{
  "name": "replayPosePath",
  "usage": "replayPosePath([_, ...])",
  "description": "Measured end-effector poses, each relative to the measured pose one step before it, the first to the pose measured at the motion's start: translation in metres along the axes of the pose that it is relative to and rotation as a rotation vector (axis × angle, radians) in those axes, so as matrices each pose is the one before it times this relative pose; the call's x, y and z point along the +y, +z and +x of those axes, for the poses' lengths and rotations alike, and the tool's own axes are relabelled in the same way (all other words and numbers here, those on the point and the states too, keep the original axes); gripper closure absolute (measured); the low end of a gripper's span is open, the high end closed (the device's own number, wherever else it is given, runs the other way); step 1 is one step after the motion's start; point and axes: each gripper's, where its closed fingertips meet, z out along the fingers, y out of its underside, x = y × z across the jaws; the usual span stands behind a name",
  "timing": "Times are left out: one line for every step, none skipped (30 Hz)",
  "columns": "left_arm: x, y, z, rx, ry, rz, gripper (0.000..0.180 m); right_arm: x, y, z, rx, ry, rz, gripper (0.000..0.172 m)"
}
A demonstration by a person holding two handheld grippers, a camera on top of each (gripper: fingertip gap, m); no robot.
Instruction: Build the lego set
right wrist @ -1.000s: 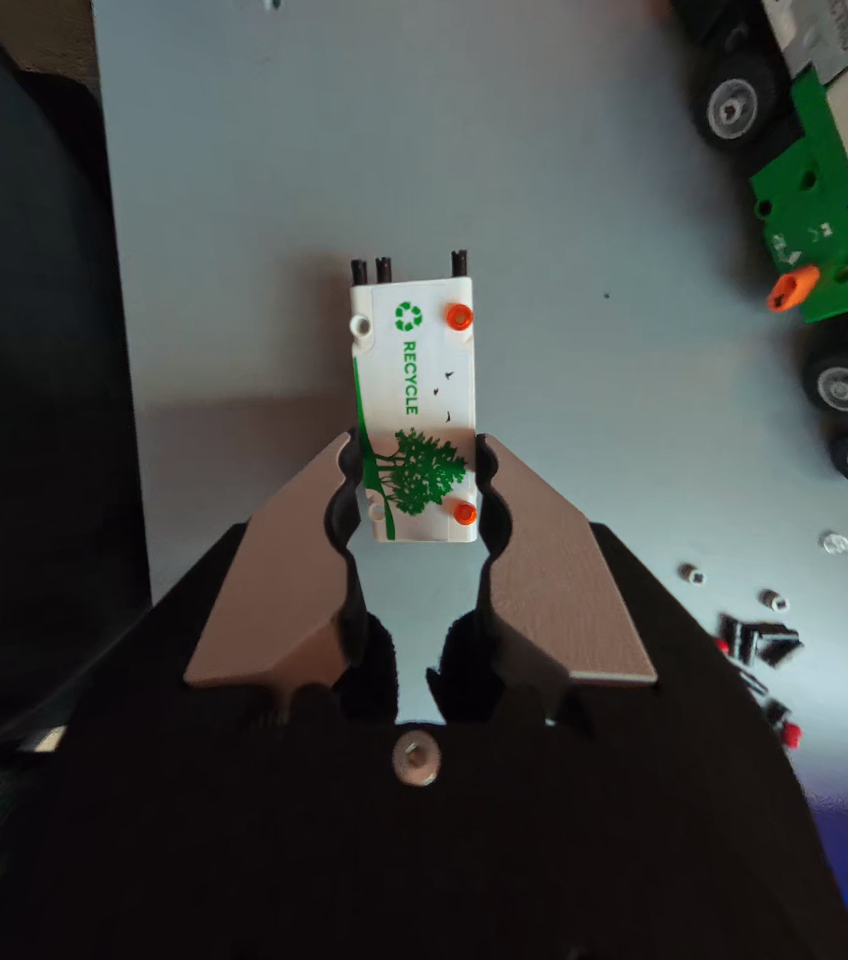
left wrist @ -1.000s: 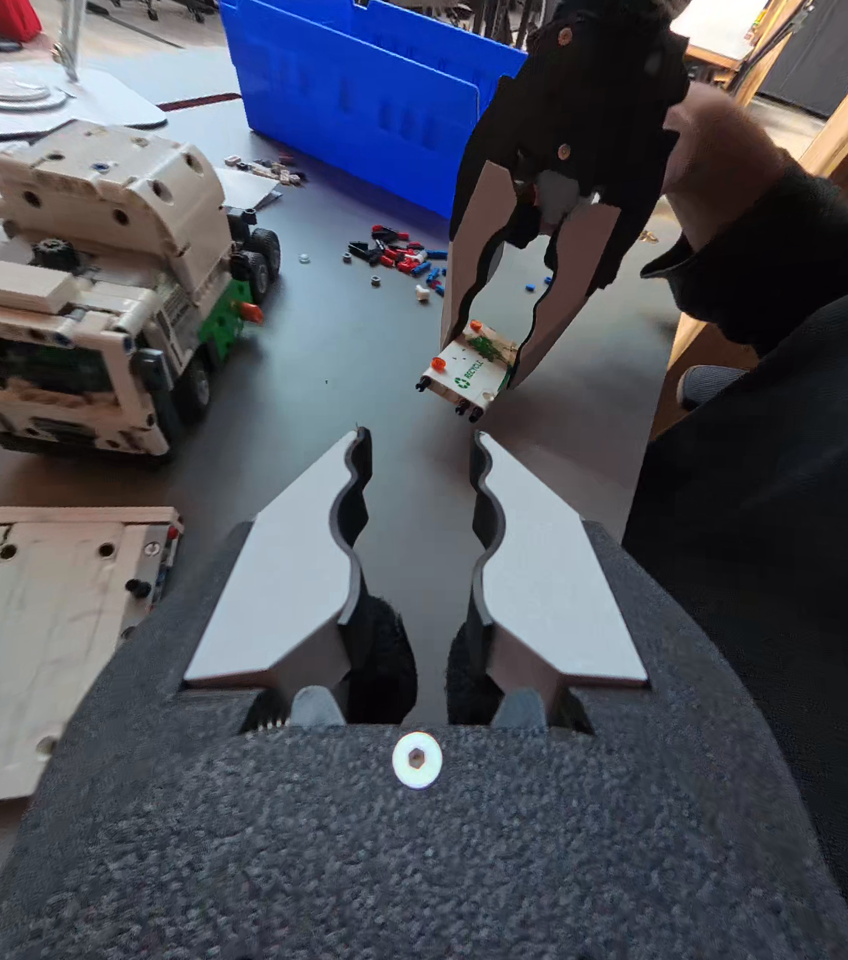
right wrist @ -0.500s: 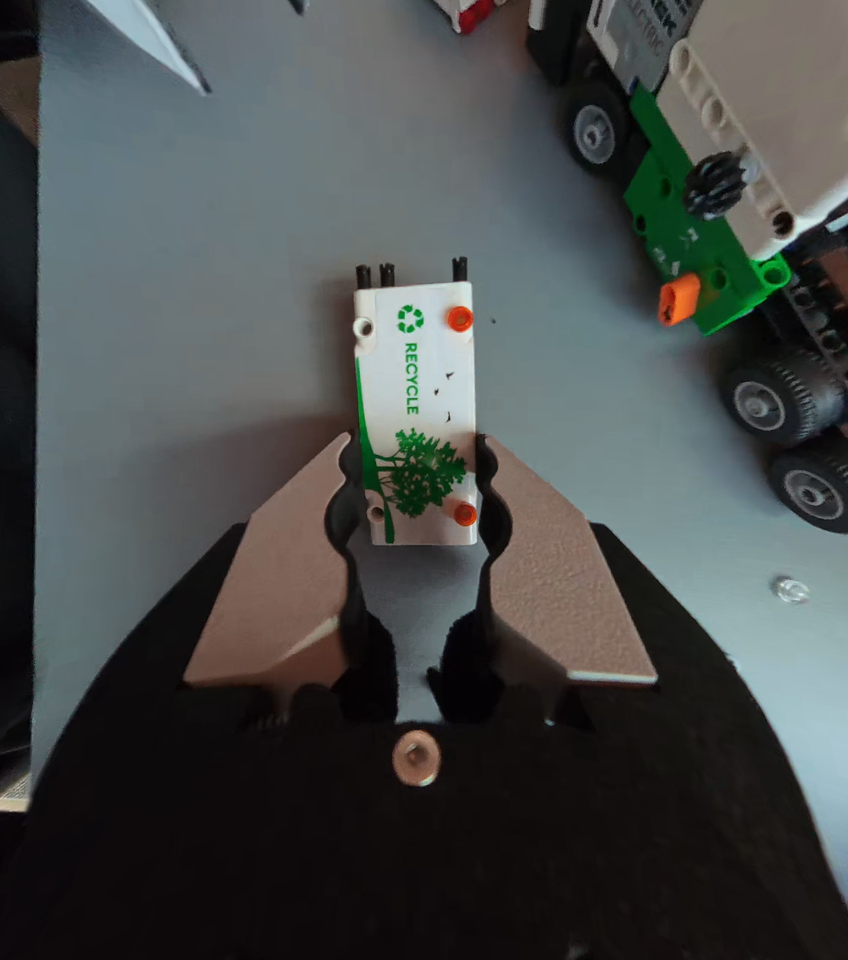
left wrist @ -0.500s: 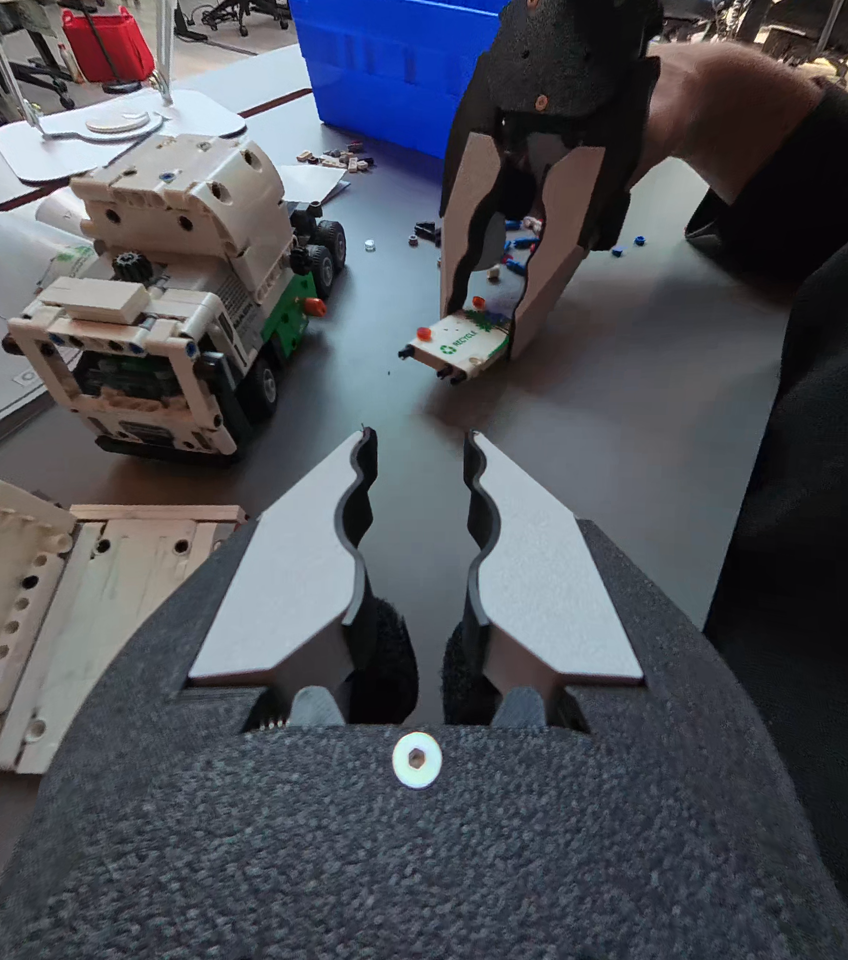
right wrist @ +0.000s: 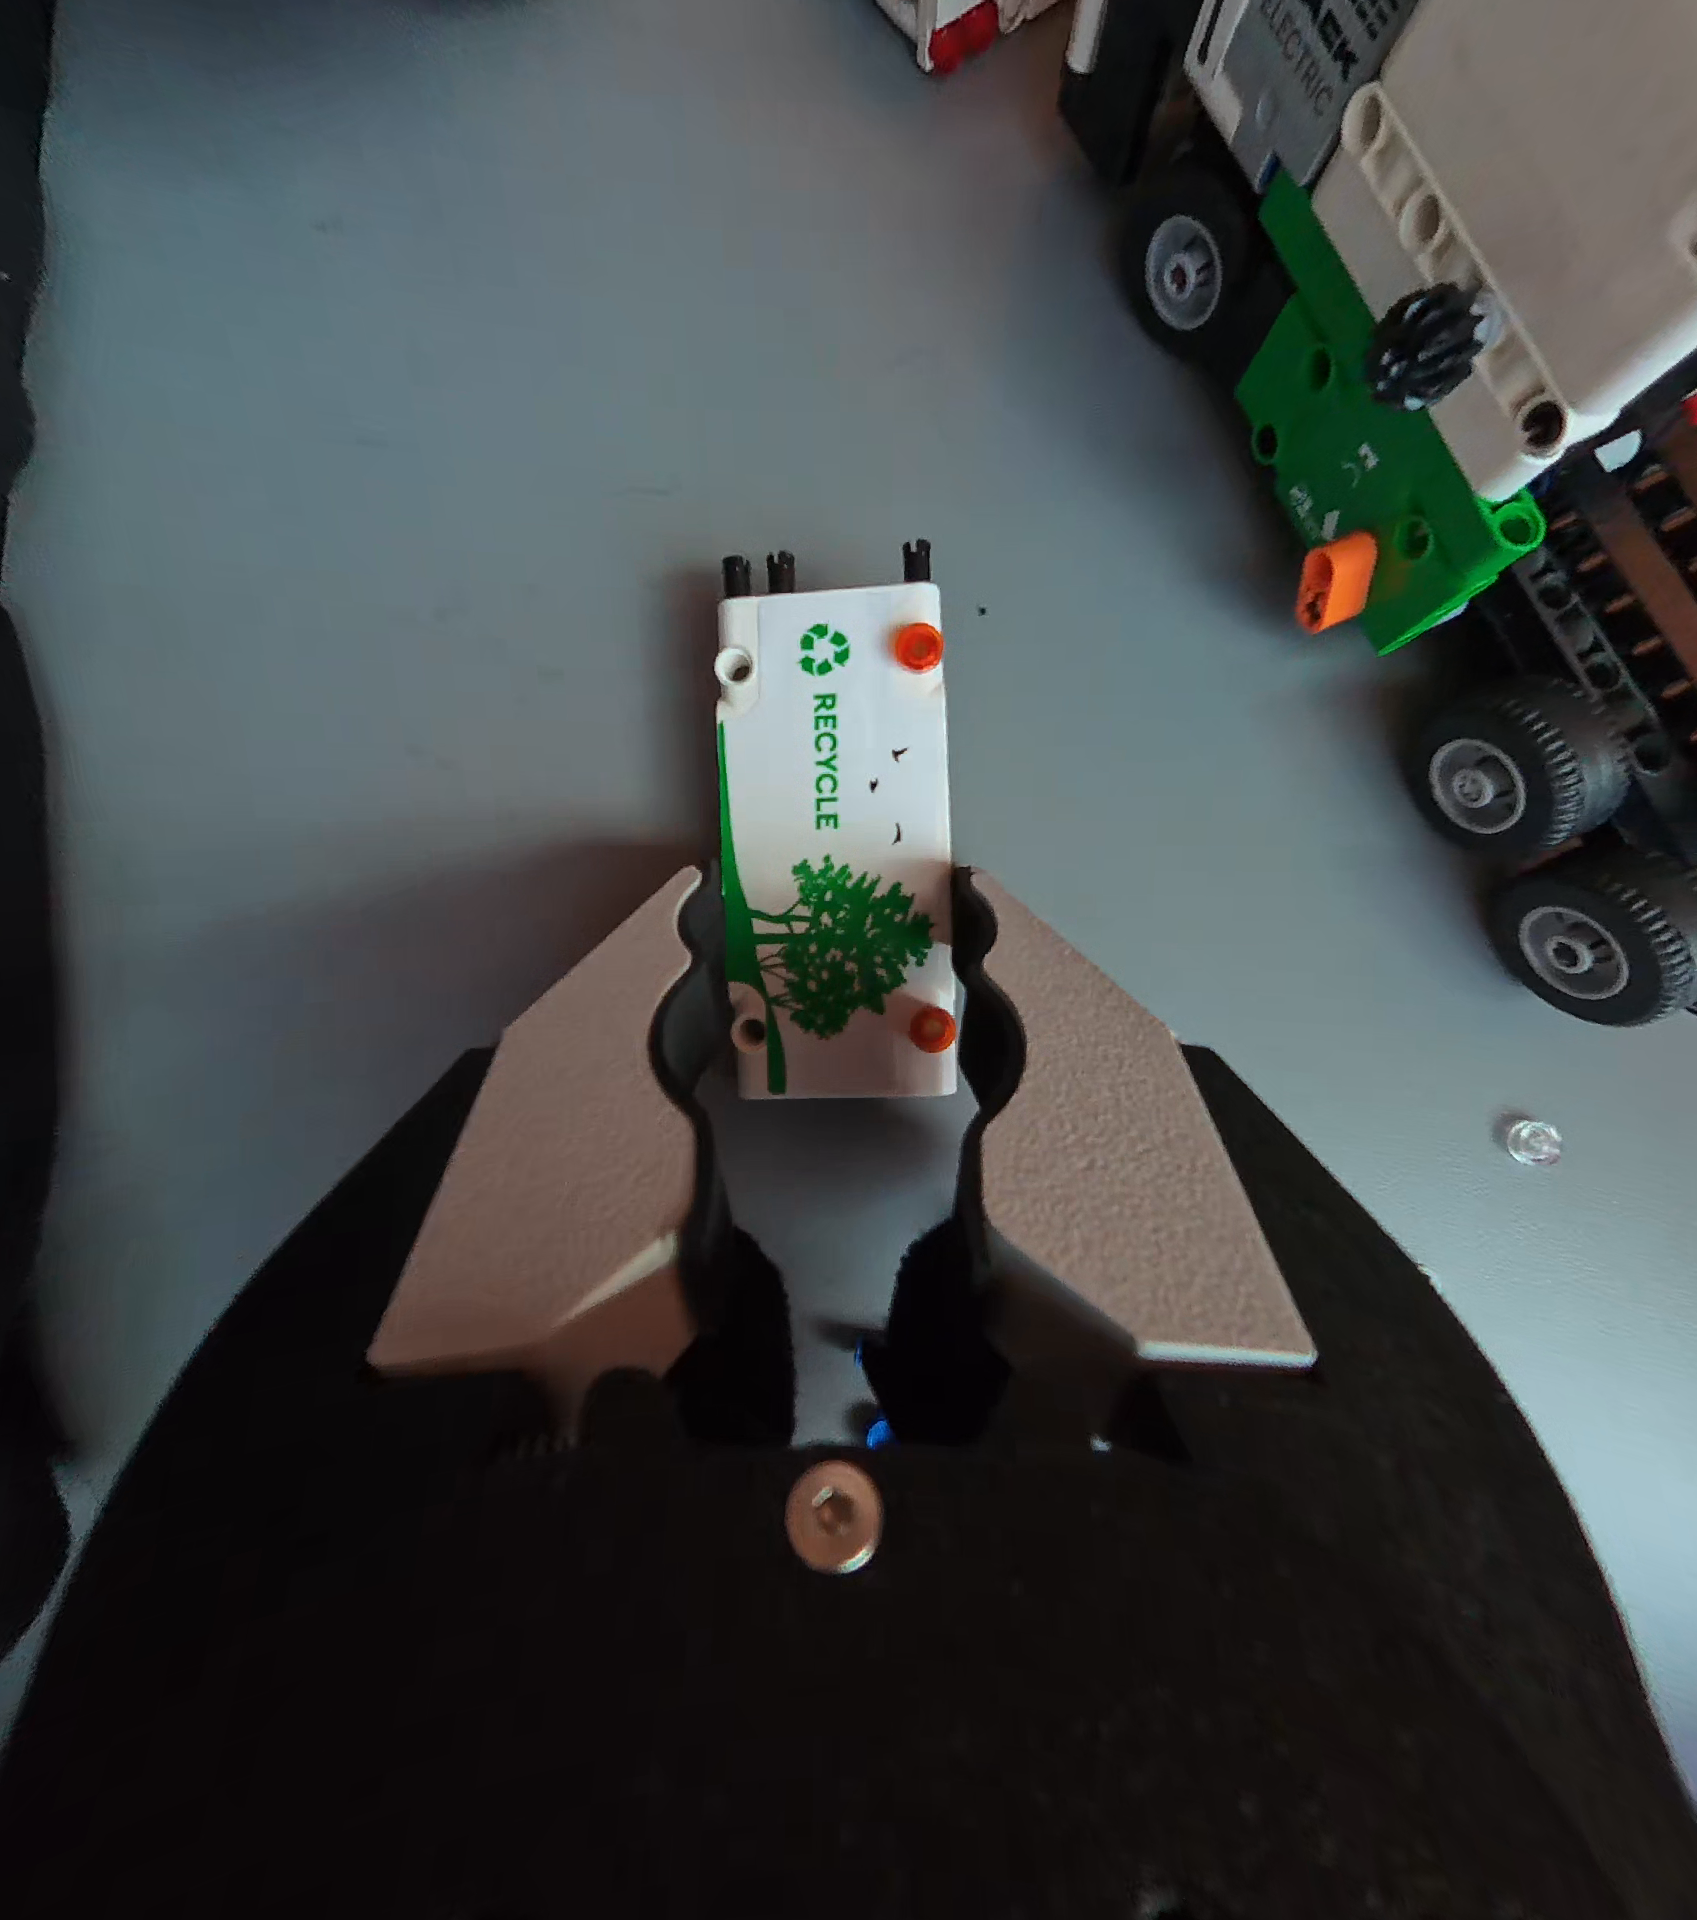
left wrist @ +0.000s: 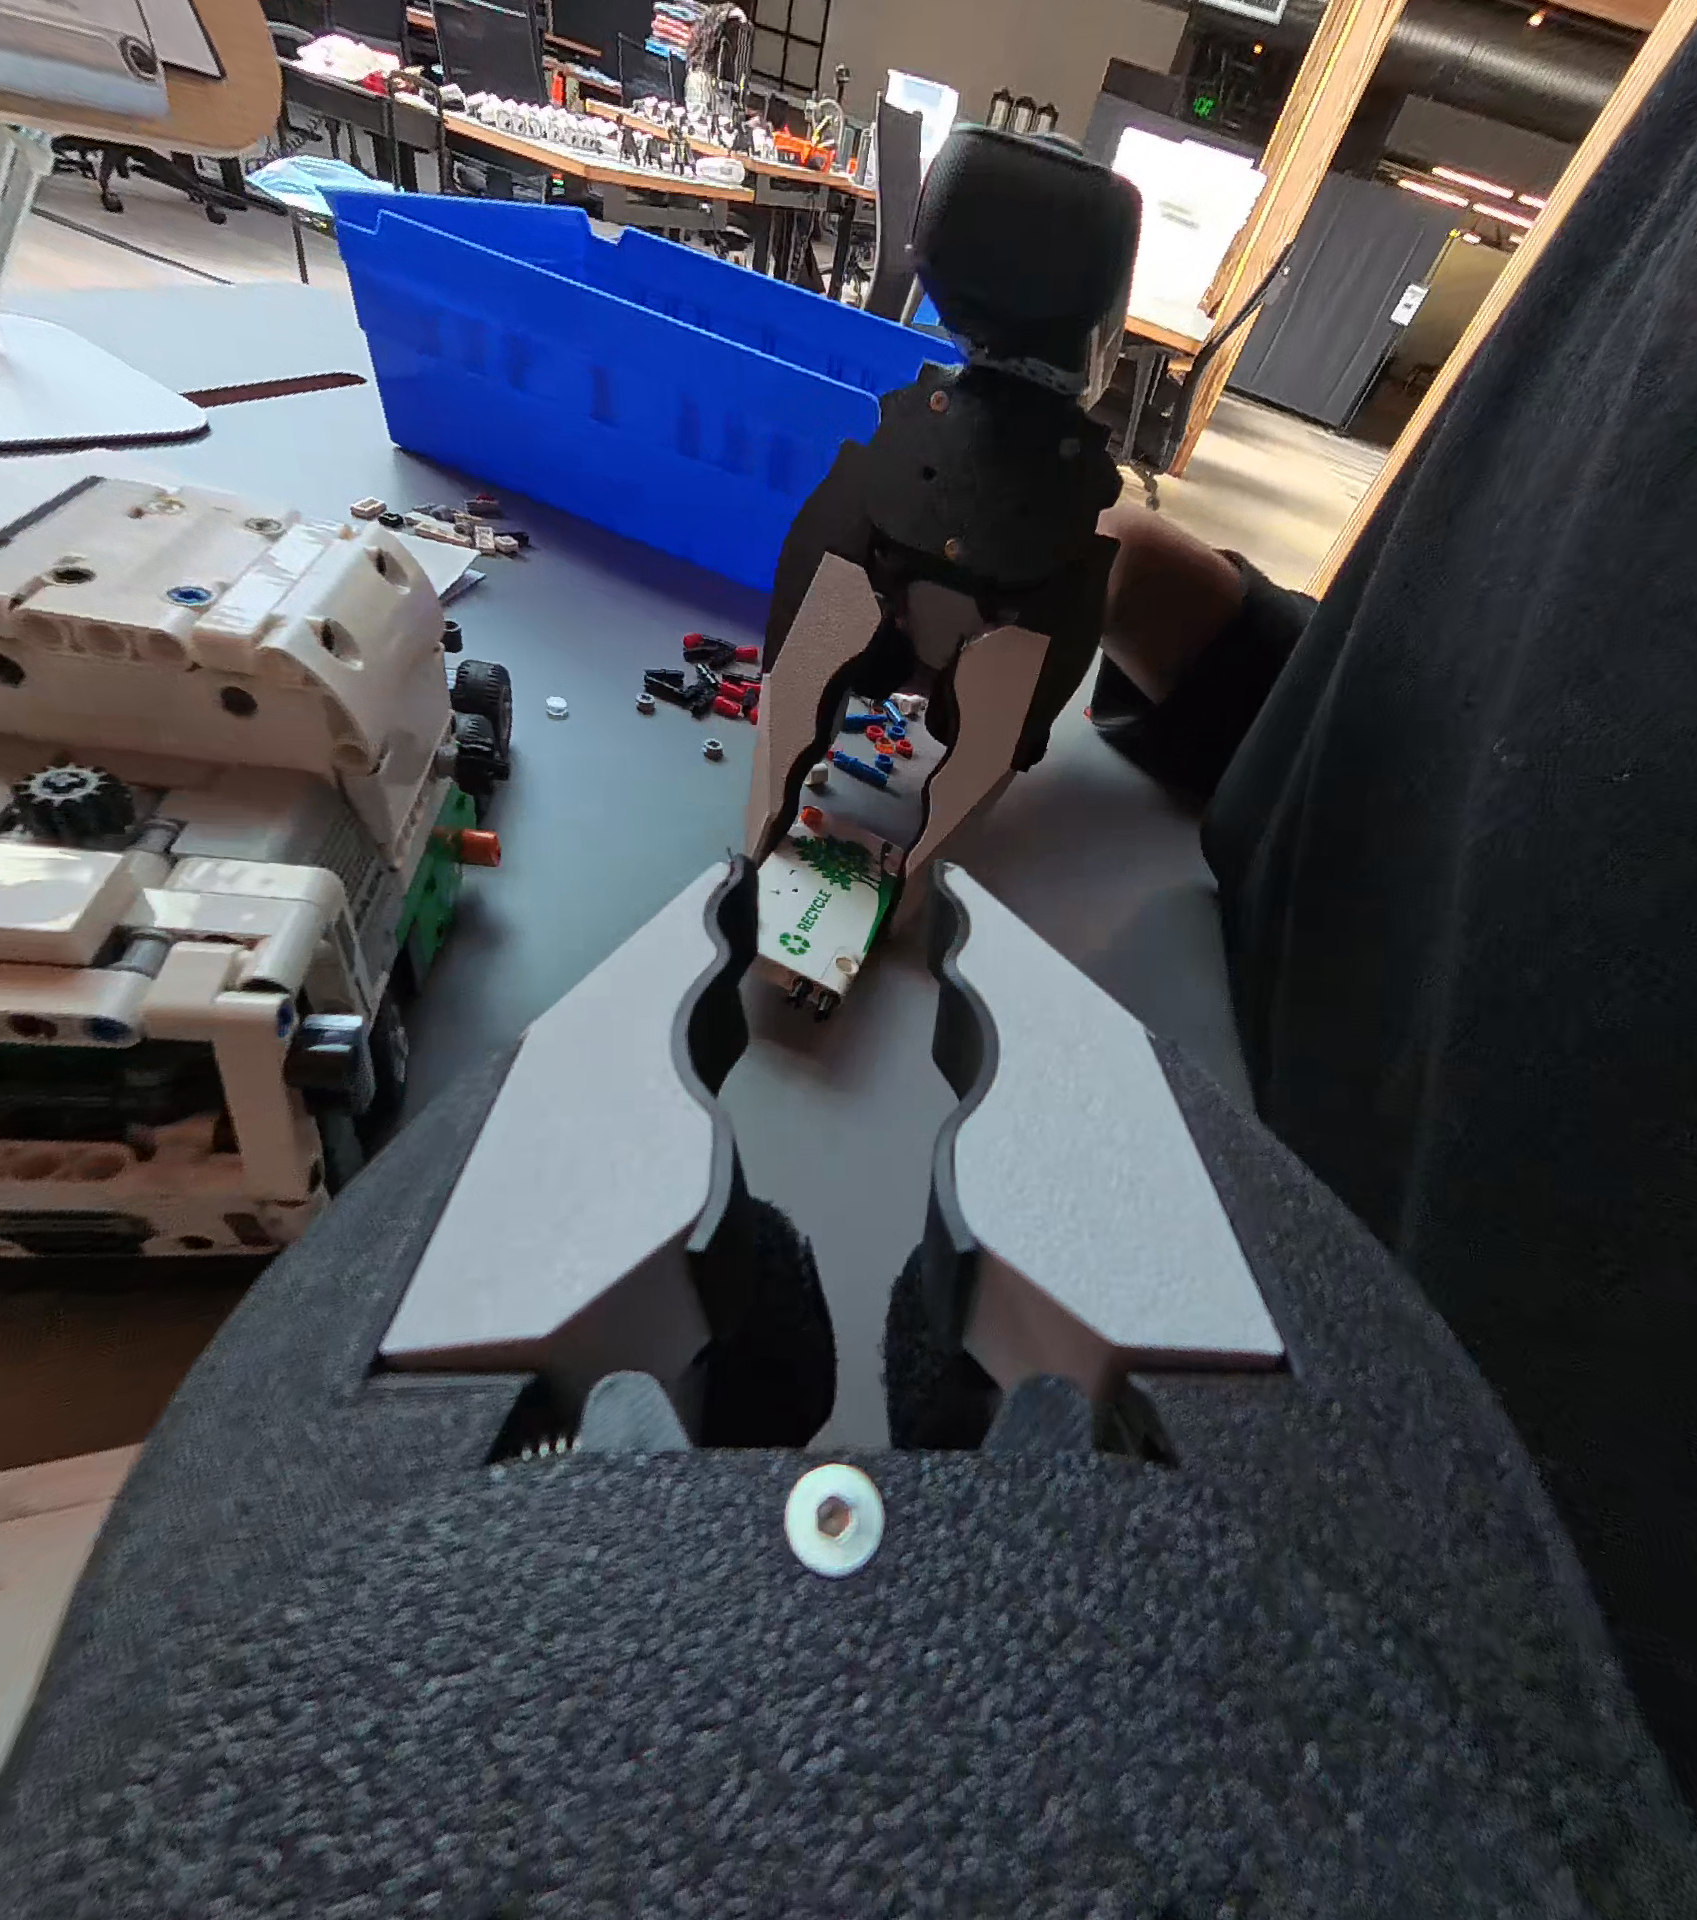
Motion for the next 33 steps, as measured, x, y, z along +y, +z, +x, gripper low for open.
replayPosePath([0.00071, 0.00198, -0.00118, -0.0027, -0.0019, -0.0083, 0.15, -0.00015, -0.00013, -0.00006, -0.0044, 0.0058, 0.0059, 0.13])
replayPosePath([0.00139, 0.00222, 0.00052, 0.0017, 0.008, -0.0127, 0.154, -0.00018, -0.00024, 0.00002, -0.0061, 0.0093, 0.0054, 0.13])
replayPosePath([0.00216, 0.00246, 0.00202, 0.0037, 0.0174, -0.0162, 0.161, -0.00009, -0.00016, 0.00003, -0.0042, 0.0086, 0.0017, 0.13])
replayPosePath([0.00295, 0.00273, 0.00211, 0.0, 0.0225, -0.0215, 0.166, 0.00007, -0.0001, 0.00046, 0.0015, 0.0013, -0.0023, 0.13])
replayPosePath([0.00382, 0.00307, 0.00044, -0.0116, 0.019, -0.0282, 0.167, 0.00038, -0.00007, 0.0007, 0.0077, -0.0061, -0.0052, 0.13])
replayPosePath([0.00393, 0.00313, -0.00055, -0.0144, 0.0132, -0.03, 0.167, 0.00046, 0.00003, 0.00098, 0.0107, -0.0093, -0.0064, 0.13])
replayPosePath([0.00285, 0.00222, -0.00004, -0.0072, 0.0076, -0.0218, 0.164, 0.00048, 0.00004, 0.00188, 0.0169, -0.0101, -0.0082, 0.13])
replayPosePath([0.00071, 0.0007, -0.00152, -0.0079, -0.0053, -0.0067, 0.162, -0.0008, -0.00013, 0.00215, 0.0187, -0.0097, 0.0013, 0.13])
replayPosePath([-0.0011, -0.00074, -0.00468, -0.0177, -0.024, 0.0078, 0.159, -0.00148, -0.00046, 0.00329, 0.0298, -0.0176, 0.0031, 0.13])
replayPosePath([-0.00244, -0.00172, -0.00649, -0.0197, -0.0387, 0.0172, 0.155, -0.00275, -0.0009, 0.00352, 0.037, -0.0264, 0.009, 0.13])
replayPosePath([-0.00247, -0.0023, -0.00783, -0.0228, -0.0519, 0.0175, 0.155, -0.00391, -0.0012, 0.00359, 0.042, -0.0339, 0.0115, 0.13])
replayPosePath([-0.00167, -0.00258, -0.00946, -0.0295, -0.0648, 0.0121, 0.154, -0.0048, -0.00136, 0.00391, 0.0482, -0.0387, 0.0142, 0.13])
replayPosePath([-0.0034, -0.00325, -0.00708, -0.0143, -0.08, 0.0229, 0.152, -0.00541, -0.0011, 0.00364, 0.0497, -0.0415, 0.0153, 0.13])
replayPosePath([-0.00527, -0.00406, -0.00427, 0.0049, -0.1036, 0.033, 0.152, -0.00617, -0.00062, 0.00313, 0.0504, -0.0443, 0.0166, 0.13])
replayPosePath([-0.00387, -0.0035, -0.00118, 0.0223, -0.1082, 0.0173, 0.151, -0.00698, -0.00022, 0.0012, 0.0399, -0.0436, 0.0206, 0.129])
replayPosePath([-0.00048, -0.00223, 0.00375, 0.0468, -0.0799, -0.0055, 0.147, -0.00772, 0.00047, 0.00165, 0.0416, -0.0392, 0.0223, 0.13])
replayPosePath([0.00303, -0.00096, 0.00533, 0.042, -0.0395, -0.0244, 0.147, -0.00751, 0.00131, 0.0013, 0.0399, -0.038, 0.0166, 0.13])
replayPosePath([0.00651, -0.00002, 0.00222, 0.0069, 0.0001, -0.0399, 0.146, -0.00758, 0.00168, -0.00079, 0.0307, -0.0456, 0.0143, 0.13])
replayPosePath([0.00872, 0.00028, -0.00037, -0.0212, 0.0275, -0.0505, 0.143, -0.0078, 0.00162, -0.0018, 0.0301, -0.0565, 0.0131, 0.129])
replayPosePath([0.00849, 0.00017, 0.00083, -0.0215, 0.0331, -0.0469, 0.141, -0.00685, 0.00149, -0.00087, 0.0398, -0.0643, 0.0037, 0.13])
replayPosePath([0.00665, -0.00032, 0.00454, -0.002, 0.0236, -0.0313, 0.141, -0.00644, 0.00132, -0.00085, 0.0385, -0.0644, -0.0023, 0.13])
replayPosePath([0.00491, -0.00102, 0.00678, 0.0116, 0.0127, -0.0178, 0.142, -0.00742, 0.00069, -0.00185, 0.0274, -0.0575, 0.0043, 0.13])
replayPosePath([0.00361, -0.00149, 0.00553, 0.0041, 0.0078, -0.0065, 0.146, -0.00782, 0.00036, -0.00178, 0.0235, -0.0488, 0.0068, 0.13])
replayPosePath([0.00307, -0.00238, 0.00248, -0.0153, 0.0075, 0.0009, 0.153, -0.00748, 0.0, -0.00111, 0.0235, -0.0447, 0.0059, 0.13])
replayPosePath([0.00306, -0.00321, 0.00066, -0.0239, 0.008, 0.0038, 0.157, -0.0069, -0.00017, -0.00125, 0.0181, -0.0398, 0.0069, 0.13])
replayPosePath([0.00305, -0.00373, 0.00123, -0.0164, 0.0049, 0.0062, 0.165, -0.00593, -0.00015, -0.00136, 0.0139, -0.0329, 0.0045, 0.129])
replayPosePath([0.0032, -0.0041, 0.00154, -0.0116, 0.0036, 0.0082, 0.169, -0.00576, 0.00008, -0.00115, 0.0123, -0.025, 0.0086, 0.129])
replayPosePath([0.00395, -0.00428, 0.00067, -0.0161, 0.0071, 0.0049, 0.17, -0.00561, 0.00077, -0.00196, 0.0006, -0.0088, 0.0131, 0.128])
replayPosePath([0.00562, -0.00413, 0.00028, -0.0198, 0.0125, -0.0056, 0.172, -0.00466, 0.00241, -0.00409, -0.0259, 0.0325, 0.0056, 0.128])
replayPosePath([0.00618, -0.0045, -0.0007, -0.0256, 0.0176, -0.0088, 0.174, -0.00569, 0.00205, -0.00846, -0.0731, 0.0831, 0.0019, 0.128])
replayPosePath([0.00523, -0.00573, -0.00226, -0.0318, 0.0174, -0.0017, 0.174, -0.01009, -0.0006, -0.00601, -0.0637, 0.0724, 0.0327, 0.121])
replayPosePath([0.00485, -0.00698, -0.00162, -0.022, 0.0178, 0.001, 0.174, -0.01348, -0.00318, -0.00064, -0.0221, 0.0473, 0.0594, 0.113])
replayPosePath([0.00449, -0.0083, -0.00172, -0.0174, 0.0236, 0.001, 0.173, -0.01091, -0.00237, 0.0027, -0.0028, 0.0413, 0.0443, 0.111])
